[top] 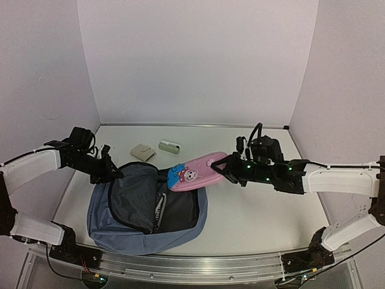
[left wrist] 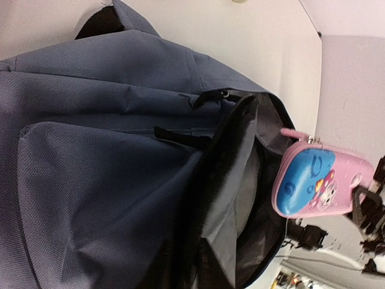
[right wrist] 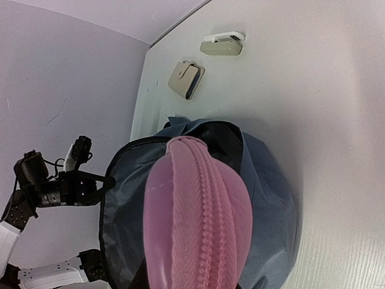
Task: Pack the student bag
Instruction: Place the stationery in the student bag.
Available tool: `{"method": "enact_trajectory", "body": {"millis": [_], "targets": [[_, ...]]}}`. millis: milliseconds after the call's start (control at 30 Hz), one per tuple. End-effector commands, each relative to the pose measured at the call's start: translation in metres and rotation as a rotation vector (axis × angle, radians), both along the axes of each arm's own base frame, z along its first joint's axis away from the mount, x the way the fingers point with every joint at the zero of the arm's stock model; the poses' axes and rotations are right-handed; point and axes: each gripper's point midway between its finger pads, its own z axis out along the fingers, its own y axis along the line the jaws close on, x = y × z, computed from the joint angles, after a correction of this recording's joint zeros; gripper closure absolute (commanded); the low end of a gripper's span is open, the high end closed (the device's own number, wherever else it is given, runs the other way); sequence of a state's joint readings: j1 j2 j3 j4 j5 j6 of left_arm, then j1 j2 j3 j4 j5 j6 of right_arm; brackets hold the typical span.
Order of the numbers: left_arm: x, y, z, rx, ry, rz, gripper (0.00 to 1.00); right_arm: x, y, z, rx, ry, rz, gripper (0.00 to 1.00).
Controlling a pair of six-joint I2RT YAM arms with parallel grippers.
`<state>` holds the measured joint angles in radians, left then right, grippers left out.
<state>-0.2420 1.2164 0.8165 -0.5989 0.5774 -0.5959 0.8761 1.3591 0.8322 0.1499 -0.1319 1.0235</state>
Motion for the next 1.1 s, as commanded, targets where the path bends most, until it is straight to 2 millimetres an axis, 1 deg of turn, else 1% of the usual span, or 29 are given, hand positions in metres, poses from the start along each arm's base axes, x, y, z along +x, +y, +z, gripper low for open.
{"method": "enact_trajectory", "body": {"millis": [0,100,167,200,267,300,367,467,567,667,867,967,1033,1067], "targets": [[0.007,0.001,0.034,-0.015,-0.108,0.005,1.00,0.014,0.009,0.034,0.120,-0.054,-0.059,1.00],[0.006,0.002,0.067,-0.019,-0.198,-0.001,1.00,0.018,0.014,0.035,0.137,-0.045,-0.069,1.00],[0.003,0.003,0.089,-0.030,-0.254,-0.008,1.00,0.021,0.021,0.035,0.141,-0.040,-0.063,1.00],[0.001,0.002,0.098,-0.040,-0.274,-0.016,1.00,0.021,0.026,0.034,0.141,-0.037,-0.055,1.00],[-0.005,0.001,0.111,-0.054,-0.300,-0.031,1.00,0.023,0.036,0.028,0.128,-0.026,-0.042,1.00],[-0.006,0.001,0.115,-0.056,-0.307,-0.034,1.00,0.024,0.040,0.028,0.129,-0.026,-0.038,1.00],[-0.008,0.000,0.119,-0.057,-0.307,-0.043,1.00,0.025,0.048,0.022,0.124,-0.013,-0.034,1.00],[-0.010,0.000,0.121,-0.056,-0.303,-0.050,1.00,0.024,0.062,0.021,0.138,-0.010,-0.017,1.00],[-0.012,-0.002,0.126,-0.069,-0.314,-0.062,1.00,0.024,0.078,0.017,0.143,-0.002,-0.001,1.00],[-0.011,-0.004,0.129,-0.084,-0.323,-0.071,1.00,0.023,0.096,0.008,0.143,0.010,0.011,1.00],[-0.011,-0.010,0.133,-0.121,-0.325,-0.096,1.00,0.029,0.126,-0.012,0.146,0.024,-0.008,1.00],[-0.010,-0.012,0.134,-0.129,-0.324,-0.106,1.00,0.032,0.147,-0.011,0.222,0.016,0.005,1.00],[-0.009,-0.013,0.136,-0.134,-0.327,-0.109,1.00,0.033,0.163,-0.022,0.233,0.020,0.028,1.00],[-0.008,-0.013,0.136,-0.136,-0.328,-0.110,1.00,0.033,0.173,-0.023,0.237,0.019,0.042,1.00]]}}
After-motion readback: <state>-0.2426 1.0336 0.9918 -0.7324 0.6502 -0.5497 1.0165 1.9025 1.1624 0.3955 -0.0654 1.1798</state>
